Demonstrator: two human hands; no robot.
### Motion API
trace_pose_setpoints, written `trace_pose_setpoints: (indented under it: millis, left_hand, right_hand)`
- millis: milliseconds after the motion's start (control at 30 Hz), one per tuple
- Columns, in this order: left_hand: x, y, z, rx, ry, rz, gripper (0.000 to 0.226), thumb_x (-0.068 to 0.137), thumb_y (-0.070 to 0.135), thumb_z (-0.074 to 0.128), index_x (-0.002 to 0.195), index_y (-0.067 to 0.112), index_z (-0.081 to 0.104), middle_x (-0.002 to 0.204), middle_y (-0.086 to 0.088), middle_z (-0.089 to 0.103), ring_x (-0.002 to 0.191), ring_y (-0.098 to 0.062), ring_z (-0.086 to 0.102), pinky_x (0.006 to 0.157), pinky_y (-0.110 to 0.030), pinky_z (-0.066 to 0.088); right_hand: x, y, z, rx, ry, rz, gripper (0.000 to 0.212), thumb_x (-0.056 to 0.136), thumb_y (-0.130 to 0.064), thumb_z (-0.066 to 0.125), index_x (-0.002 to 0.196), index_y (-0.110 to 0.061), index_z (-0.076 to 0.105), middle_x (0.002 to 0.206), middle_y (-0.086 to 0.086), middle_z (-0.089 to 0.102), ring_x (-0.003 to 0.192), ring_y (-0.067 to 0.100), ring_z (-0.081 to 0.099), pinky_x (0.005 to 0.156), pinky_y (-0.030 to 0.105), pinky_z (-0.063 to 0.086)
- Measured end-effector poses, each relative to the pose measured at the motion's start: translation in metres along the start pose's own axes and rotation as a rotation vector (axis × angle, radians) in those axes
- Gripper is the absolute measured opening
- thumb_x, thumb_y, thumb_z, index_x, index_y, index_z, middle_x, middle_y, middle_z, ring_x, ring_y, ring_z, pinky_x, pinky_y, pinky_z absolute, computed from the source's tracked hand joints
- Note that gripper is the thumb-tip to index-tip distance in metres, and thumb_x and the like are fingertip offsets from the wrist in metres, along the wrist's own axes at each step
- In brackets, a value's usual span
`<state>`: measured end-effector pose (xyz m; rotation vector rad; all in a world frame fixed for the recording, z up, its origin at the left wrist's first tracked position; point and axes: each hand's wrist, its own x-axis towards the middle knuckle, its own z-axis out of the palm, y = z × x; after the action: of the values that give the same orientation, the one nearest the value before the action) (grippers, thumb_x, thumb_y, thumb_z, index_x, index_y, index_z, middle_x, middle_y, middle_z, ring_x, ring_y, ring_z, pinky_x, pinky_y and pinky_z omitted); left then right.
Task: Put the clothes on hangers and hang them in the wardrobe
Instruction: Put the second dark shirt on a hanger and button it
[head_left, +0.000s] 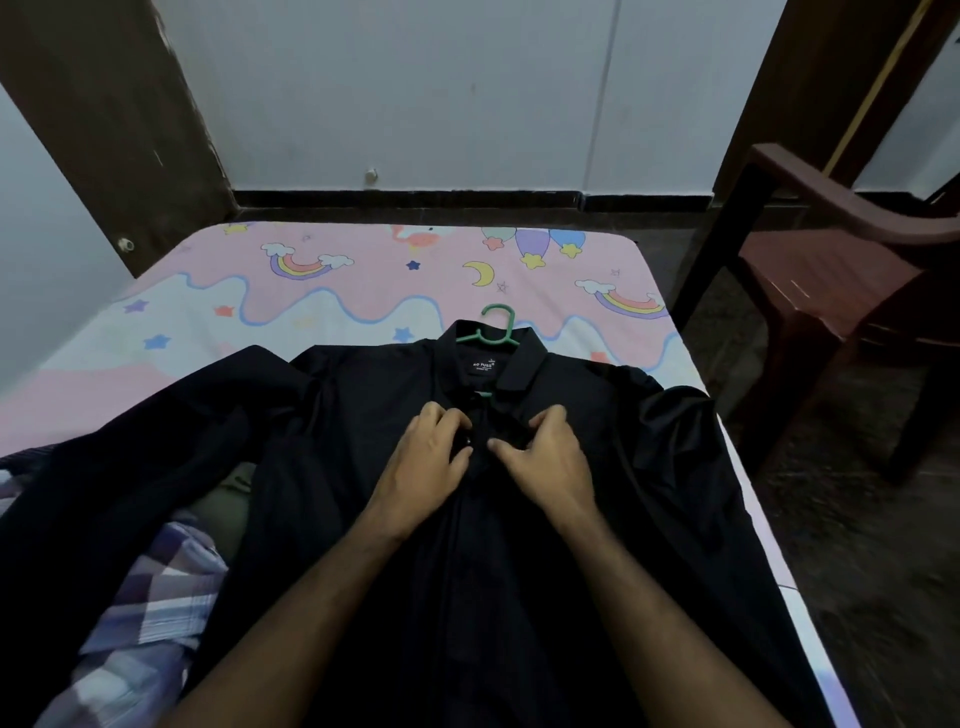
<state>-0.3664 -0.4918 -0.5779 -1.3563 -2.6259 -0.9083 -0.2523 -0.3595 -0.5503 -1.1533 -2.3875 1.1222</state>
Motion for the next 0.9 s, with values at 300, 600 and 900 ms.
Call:
trace_pose_setpoints:
  millis: [300,600,900]
  left_hand:
    - [0.019,0.01,-0.005,-0.257,0.06,-0.34,0.013,0.084,0.017,0.08,0.076,0.02,0.069,0.089,0.001,0.061,0.073,-0.004,0.059,0.071,-0.017,0.049]
    - [0.014,0.028,0.006,-0.946,0.033,-0.552,0.005,0.092,0.007,0.07,0.088,0.003,0.07,0.06,-0.006,0.06,0.048,-0.014,0.049,0.036,-0.021,0.037]
    - [-0.001,0.014,0.026,-1.05,0.108,-0.442,0.01,0.091,0.001,0.069,0.099,0.003,0.074,0.059,-0.002,0.062,0.048,-0.007,0.049,0.046,-0.019,0.043]
  right_hand:
    - [0.009,0.011,-0.014,0.523,-0.118,0.169,0.026,0.09,-0.022,0.076,0.069,-0.016,0.061,0.068,0.001,0.065,0.066,0.015,0.063,0.062,0.029,0.051]
    - [0.003,0.008,0.008,0.909,-0.173,0.096,0.019,0.088,-0.017,0.079,0.085,-0.006,0.064,0.072,0.004,0.068,0.068,0.012,0.064,0.067,0.025,0.053]
    - [0.005,0.027,0.036,0.825,-0.043,-0.008,0.015,0.086,-0.012,0.079,0.086,-0.005,0.066,0.064,-0.002,0.059,0.061,0.005,0.056,0.061,0.021,0.049]
